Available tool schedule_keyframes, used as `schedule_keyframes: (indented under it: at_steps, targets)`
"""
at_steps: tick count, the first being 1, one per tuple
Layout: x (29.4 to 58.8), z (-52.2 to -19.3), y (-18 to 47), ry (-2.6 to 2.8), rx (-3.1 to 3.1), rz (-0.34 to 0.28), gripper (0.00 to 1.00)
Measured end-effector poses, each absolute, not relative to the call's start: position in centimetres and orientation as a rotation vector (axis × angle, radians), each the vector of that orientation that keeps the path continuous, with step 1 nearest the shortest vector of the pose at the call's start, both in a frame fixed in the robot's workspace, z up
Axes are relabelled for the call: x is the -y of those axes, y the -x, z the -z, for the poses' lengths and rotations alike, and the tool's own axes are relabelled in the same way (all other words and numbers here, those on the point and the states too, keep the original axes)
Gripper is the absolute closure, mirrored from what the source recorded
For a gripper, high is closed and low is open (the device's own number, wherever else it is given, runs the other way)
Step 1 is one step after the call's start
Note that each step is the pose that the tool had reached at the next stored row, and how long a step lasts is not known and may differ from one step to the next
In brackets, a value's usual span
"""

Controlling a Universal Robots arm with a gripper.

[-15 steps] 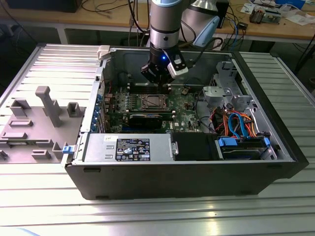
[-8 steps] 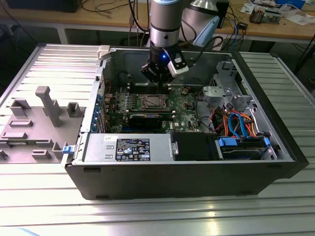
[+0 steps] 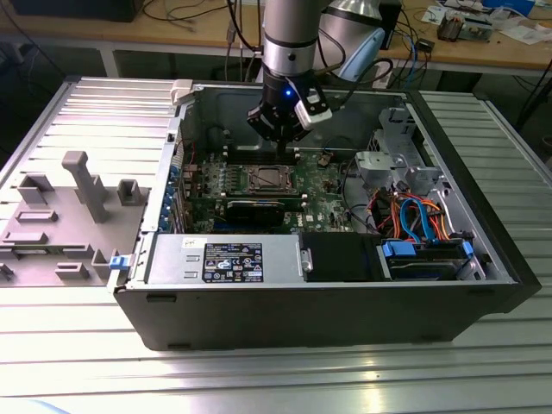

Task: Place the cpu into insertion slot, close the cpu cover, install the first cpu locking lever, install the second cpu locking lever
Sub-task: 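Install the second cpu locking lever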

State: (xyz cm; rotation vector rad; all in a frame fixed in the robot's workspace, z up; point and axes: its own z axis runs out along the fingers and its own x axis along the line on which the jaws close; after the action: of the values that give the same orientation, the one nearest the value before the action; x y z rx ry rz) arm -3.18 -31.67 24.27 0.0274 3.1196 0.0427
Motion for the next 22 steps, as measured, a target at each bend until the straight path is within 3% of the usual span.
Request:
schedule_keyframes:
  at_steps: [22]
  targets:
    - [32.19,-24.42,3.18,-0.028,-3.12,-0.042,0.89]
